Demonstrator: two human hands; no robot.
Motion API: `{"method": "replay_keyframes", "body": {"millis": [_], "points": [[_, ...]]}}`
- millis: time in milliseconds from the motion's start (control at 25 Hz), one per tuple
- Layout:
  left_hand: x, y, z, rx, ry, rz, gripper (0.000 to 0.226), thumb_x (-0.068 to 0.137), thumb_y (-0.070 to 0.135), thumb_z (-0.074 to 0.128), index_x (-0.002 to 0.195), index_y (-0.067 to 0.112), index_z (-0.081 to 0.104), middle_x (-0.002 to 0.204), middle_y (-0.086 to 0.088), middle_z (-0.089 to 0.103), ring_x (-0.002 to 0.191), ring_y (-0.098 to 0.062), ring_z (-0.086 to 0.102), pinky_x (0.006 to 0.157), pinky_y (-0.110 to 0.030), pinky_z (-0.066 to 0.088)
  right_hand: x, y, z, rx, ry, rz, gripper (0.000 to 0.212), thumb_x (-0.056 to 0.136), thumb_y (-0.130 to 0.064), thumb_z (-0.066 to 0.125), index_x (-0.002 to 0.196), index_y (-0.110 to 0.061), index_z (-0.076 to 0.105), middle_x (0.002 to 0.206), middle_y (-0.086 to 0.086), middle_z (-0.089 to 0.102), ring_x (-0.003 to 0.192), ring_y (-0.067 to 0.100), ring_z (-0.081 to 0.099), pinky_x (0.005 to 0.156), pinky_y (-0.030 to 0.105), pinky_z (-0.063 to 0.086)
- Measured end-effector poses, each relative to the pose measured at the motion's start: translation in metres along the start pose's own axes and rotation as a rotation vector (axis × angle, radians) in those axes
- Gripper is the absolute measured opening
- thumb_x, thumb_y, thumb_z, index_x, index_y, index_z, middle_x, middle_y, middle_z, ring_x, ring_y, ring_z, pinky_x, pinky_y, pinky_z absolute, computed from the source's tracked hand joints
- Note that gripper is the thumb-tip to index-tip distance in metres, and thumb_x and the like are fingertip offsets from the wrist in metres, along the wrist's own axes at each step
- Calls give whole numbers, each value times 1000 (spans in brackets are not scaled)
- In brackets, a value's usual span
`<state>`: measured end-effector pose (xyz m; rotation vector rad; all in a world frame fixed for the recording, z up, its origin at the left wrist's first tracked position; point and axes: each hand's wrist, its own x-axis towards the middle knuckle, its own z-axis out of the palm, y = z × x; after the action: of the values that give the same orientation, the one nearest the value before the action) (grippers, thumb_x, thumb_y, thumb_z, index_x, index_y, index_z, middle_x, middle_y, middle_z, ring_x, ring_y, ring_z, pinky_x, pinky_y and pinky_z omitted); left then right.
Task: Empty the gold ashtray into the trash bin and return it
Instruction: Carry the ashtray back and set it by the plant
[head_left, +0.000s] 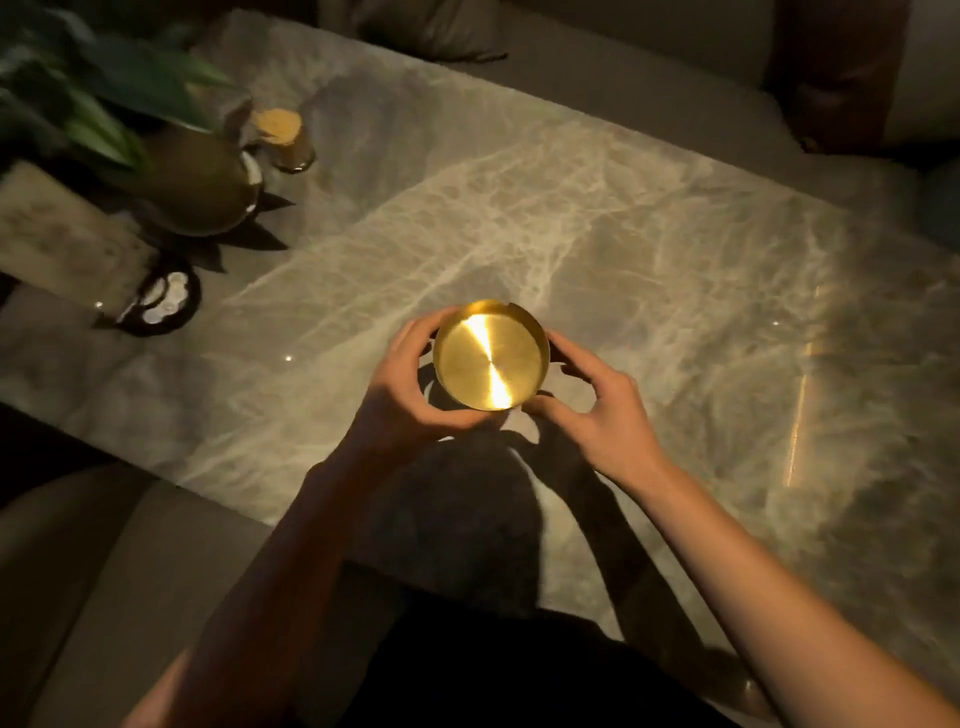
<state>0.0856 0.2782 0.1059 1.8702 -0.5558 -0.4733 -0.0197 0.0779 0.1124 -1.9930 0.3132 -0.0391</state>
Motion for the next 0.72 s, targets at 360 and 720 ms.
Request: {"method": "replay_keyframes", "body": {"millis": [360, 720], "points": [[-39, -75, -134, 40, 224, -113, 109, 48, 47, 89, 143, 17, 44, 141, -4, 48, 129, -21, 49, 101, -34, 48, 85, -61, 137, -132, -327, -86, 82, 74, -56, 71, 145, -26, 45, 136, -5, 61, 122, 6, 57, 105, 33, 45], [-75, -156, -188, 34, 394, -256, 109, 48, 19, 98, 141, 14, 43, 138, -6, 41, 128, -22, 45, 103, -37, 46, 126, -72, 233, -227, -538, -136, 78, 78, -47, 75, 145, -25, 42, 140, -1, 58, 122, 15, 56, 106, 41, 45]]}}
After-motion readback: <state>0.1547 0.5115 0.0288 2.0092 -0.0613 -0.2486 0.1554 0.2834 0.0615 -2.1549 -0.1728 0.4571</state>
